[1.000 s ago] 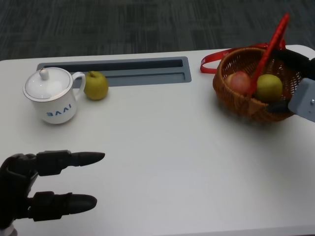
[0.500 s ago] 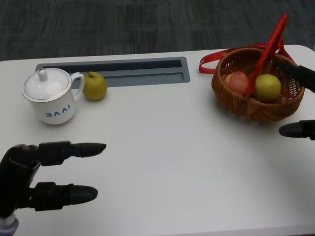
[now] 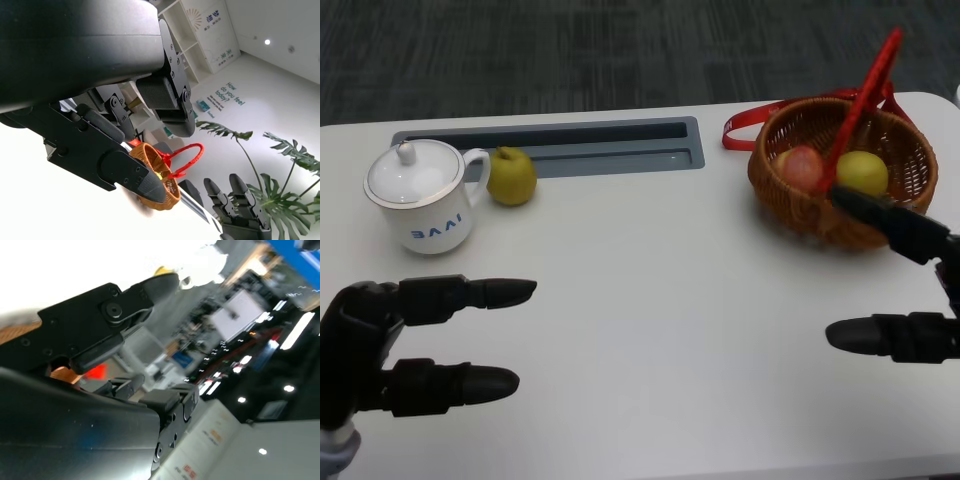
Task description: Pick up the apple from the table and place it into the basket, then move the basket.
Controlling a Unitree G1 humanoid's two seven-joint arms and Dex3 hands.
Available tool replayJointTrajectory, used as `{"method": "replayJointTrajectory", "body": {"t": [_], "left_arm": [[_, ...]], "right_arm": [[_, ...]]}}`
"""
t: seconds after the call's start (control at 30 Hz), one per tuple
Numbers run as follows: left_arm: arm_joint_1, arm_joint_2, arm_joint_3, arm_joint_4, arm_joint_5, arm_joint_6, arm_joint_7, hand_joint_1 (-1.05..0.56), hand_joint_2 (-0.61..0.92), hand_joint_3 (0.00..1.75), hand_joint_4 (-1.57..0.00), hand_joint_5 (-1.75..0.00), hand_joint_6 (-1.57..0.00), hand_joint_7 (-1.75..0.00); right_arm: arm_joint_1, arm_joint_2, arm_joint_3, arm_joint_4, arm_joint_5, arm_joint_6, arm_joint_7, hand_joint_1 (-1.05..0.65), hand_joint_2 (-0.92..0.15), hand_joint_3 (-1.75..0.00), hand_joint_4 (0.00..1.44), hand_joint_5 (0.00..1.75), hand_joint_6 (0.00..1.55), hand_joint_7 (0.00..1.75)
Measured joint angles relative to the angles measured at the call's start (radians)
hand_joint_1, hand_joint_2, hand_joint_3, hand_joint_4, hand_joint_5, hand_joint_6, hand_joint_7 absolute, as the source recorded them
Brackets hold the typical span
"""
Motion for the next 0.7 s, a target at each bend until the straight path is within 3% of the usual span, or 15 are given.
{"method": "replayJointTrajectory", "body": {"t": [0.33, 0.7], "left_arm": [[-0.033, -0.006, -0.002, 0.023, -0.012, -0.009, -0.024, -0.52, 0.7, 0.0, -1.02, 0.0, -0.91, -0.01], [-0.042, -0.01, -0.002, 0.026, -0.021, -0.009, -0.034, -0.51, 0.69, 0.0, -1.02, 0.0, -0.92, 0.0]], "right_arm": [[0.0, 0.115, 0.057, -0.016, 0.035, 0.001, 0.094, -0.47, -0.76, -0.01, 0.76, 0.02, 0.69, 0.02], [-0.038, 0.212, 0.098, 0.072, 0.13, 0.02, 0.236, -0.42, -0.81, -0.01, 0.84, 0.01, 0.77, 0.02]]}}
